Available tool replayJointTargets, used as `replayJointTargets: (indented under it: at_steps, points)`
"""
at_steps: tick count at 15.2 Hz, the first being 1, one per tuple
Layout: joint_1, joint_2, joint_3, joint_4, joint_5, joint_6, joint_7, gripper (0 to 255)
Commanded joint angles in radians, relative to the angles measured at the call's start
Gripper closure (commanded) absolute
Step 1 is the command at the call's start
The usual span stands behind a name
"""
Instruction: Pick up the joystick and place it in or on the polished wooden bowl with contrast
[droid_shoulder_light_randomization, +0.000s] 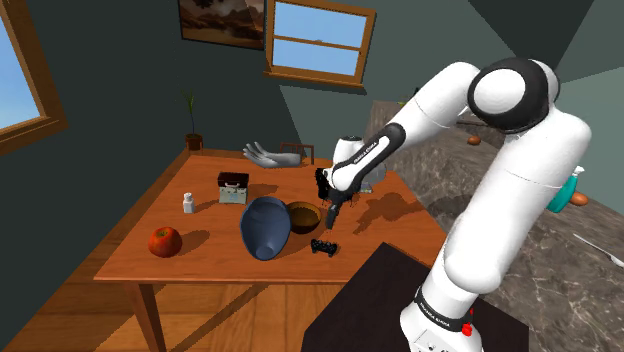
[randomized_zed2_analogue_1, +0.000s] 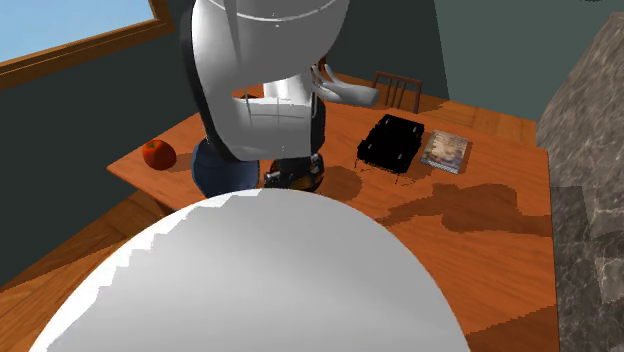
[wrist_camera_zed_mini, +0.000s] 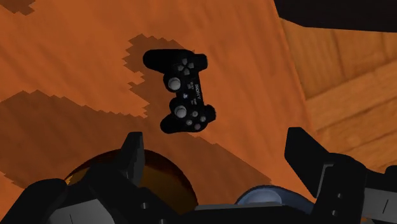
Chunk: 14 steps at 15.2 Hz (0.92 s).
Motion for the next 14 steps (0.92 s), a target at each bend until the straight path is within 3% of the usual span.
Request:
replayJointTargets:
  at_steps: [1, 7, 14]
  points:
    - [0.001, 0.099, -0.006, 0.023, 0.052, 0.063, -0.072, 0]
    - [-0.069, 0.375, 0.069, 0.126, 0.212, 0.196, -0.271, 0]
    - [-0.123, 0.503, 0.128, 0.171, 0.255, 0.274, -0.319, 0]
